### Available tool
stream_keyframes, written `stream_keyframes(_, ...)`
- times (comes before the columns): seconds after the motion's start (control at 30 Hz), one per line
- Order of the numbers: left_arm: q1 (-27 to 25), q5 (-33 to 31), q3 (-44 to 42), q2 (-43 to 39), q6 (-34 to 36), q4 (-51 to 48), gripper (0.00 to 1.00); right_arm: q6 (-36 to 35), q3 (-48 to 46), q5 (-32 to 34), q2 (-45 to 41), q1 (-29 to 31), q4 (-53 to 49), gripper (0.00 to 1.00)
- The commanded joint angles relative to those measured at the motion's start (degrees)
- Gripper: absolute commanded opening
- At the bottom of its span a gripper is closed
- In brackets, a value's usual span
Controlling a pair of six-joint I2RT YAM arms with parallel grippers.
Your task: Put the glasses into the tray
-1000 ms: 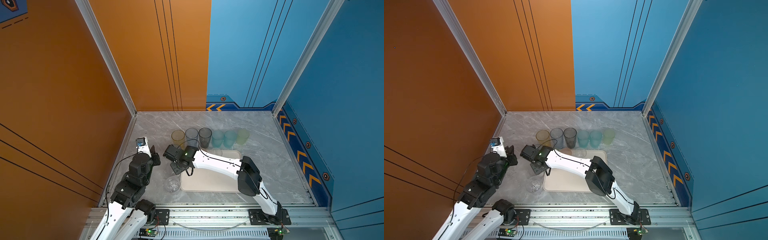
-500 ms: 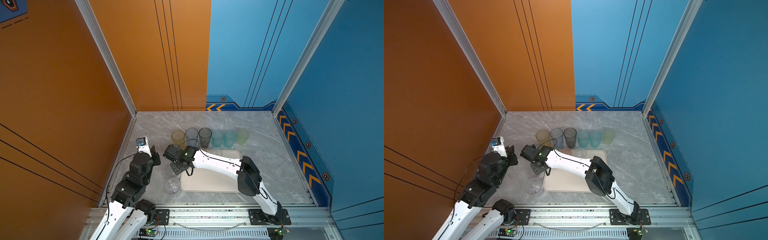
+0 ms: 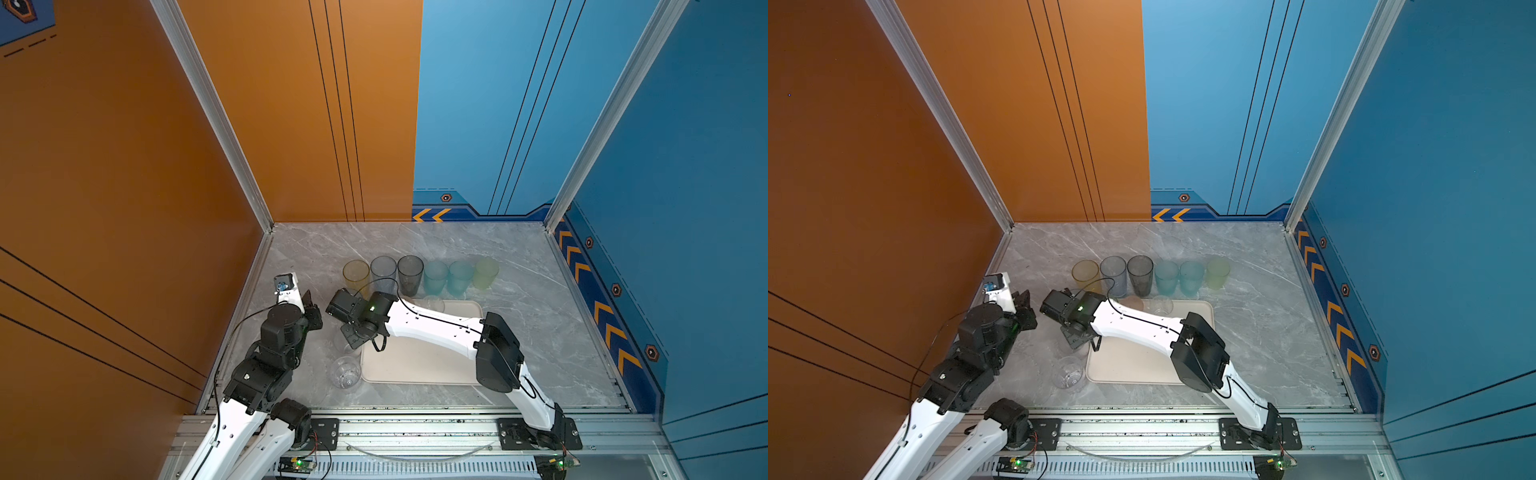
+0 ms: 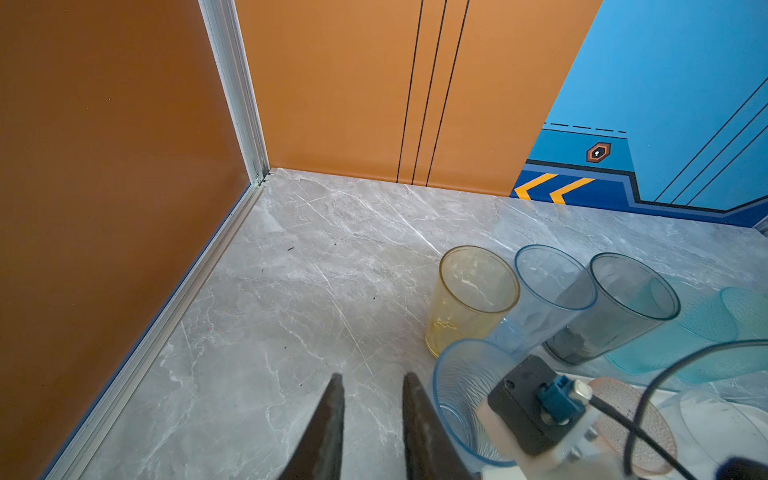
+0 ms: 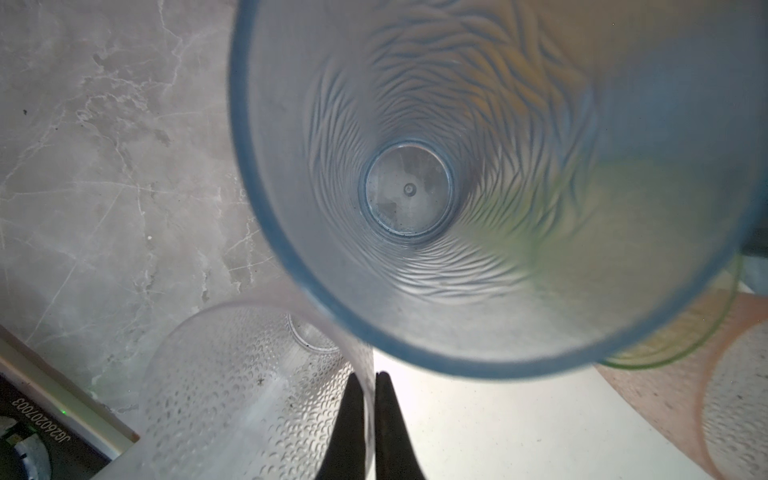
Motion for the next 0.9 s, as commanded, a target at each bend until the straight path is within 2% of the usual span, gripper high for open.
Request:
stream_keyframes(0.0,0.6,1.0,-0.7,0.1,0.1,1.3,0.26,0.4,-0.4,1.3,-4.6,-0.1,1.3,0.02)
stream_keyframes(0.57,0.7,1.2,-0.5,0.5,0.3,1.1,0.26,0.6,-8.6,-1.6,-15.6,-0.2,7.6,0.01)
stream_keyframes(0.73,0.7,1.1,-0.5,0.4,0.3,1.0,0.26,0.8,-14.9,0.4,-22.5,-0.6,7.7,0.01)
stream_keyframes(0.87,0.8,1.2,-0.3,0.8,0.4,1.1,0.26,1.6,-21.1,5.1,-30.4,-1.7,6.4,0.01)
